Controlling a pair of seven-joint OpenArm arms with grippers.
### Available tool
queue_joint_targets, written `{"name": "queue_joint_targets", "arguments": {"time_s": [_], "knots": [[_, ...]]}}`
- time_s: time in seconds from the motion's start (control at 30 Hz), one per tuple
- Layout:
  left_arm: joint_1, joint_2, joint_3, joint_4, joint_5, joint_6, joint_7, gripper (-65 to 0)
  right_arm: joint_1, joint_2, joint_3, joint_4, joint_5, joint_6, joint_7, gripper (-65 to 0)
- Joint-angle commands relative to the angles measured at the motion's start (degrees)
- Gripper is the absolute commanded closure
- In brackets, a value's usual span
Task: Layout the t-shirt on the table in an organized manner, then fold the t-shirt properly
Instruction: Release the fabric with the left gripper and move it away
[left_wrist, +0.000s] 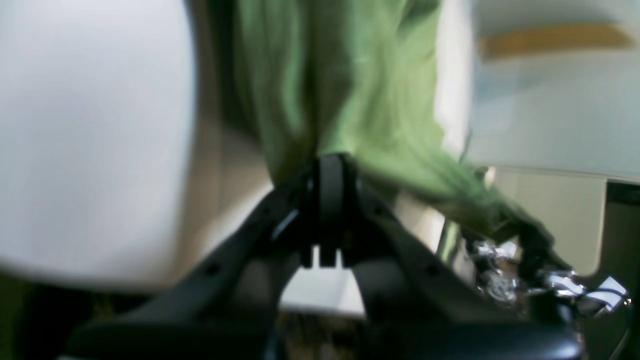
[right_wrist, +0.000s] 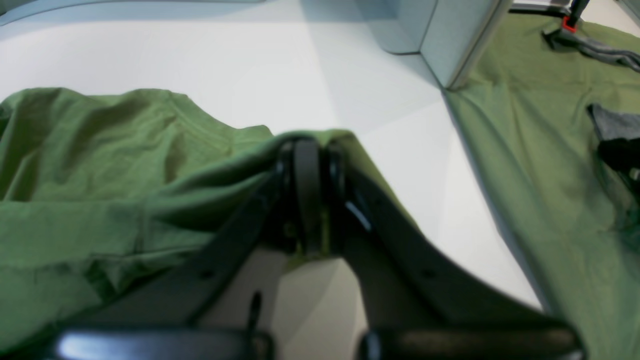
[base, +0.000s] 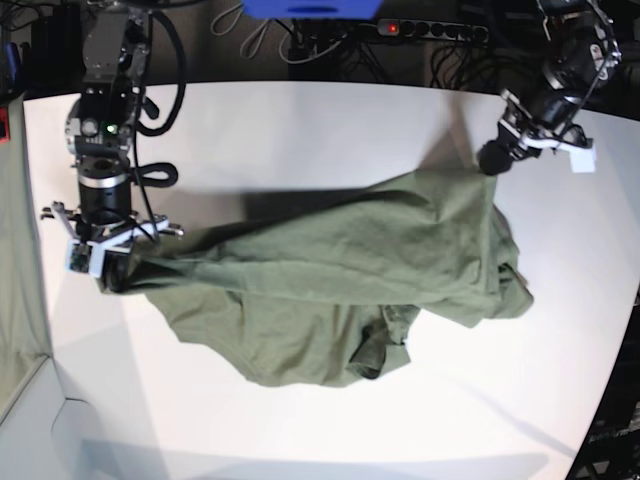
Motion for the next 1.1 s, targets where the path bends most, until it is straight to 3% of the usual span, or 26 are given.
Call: {"name": "queue_joint_targets", "arguments": {"time_s": [0.0, 0.17, 0.5, 0.57, 0.7, 0.97, 1.07], "knots": [[0.01, -0.58, -0.61, -1.09, -3.74, 1.51, 2.23, -0.2, 0.75, -0.42, 0.04, 1.04, -0.01, -0.07, 1.92, 0.0], [-1.93, -0.84, -0.61, -7.25, -3.65, 1.51, 7.59, -0.2, 0.66, -0.77, -0.05, 1.04, -0.01, -0.07, 1.92, 0.0], [-1.84, -3.66, -0.35, -7.07, -3.74, 1.42, 8.47, -0.9, -0.13, -0.77, 0.04, 1.3, -0.01, -0.07, 1.92, 0.0], [-1.93, -4.1, -0.61, -5.75, -3.74, 1.42, 8.47, -5.1, -0.13, -0.77, 0.13, 1.3, -0.01, -0.07, 1.83, 0.0], [-2.01, -5.24, -0.7, -0.83, -3.65, 1.42, 7.94, -20.7, -0.57, -0.77, 0.39, 1.3, -0.01, -0.07, 1.74, 0.0], [-4.39, -4.71, -2.55, 5.85, -3.91, 1.42, 7.15, -22.0, -0.84, -0.77, 0.39, 1.13, -0.01, -0.07, 1.74, 0.0], [-6.5, -1.81, -7.38, 7.52, -4.09, 1.51, 6.54, -22.1, -0.84, -0.77, 0.39, 1.13, -0.01, -0.07, 1.74, 0.0]]}}
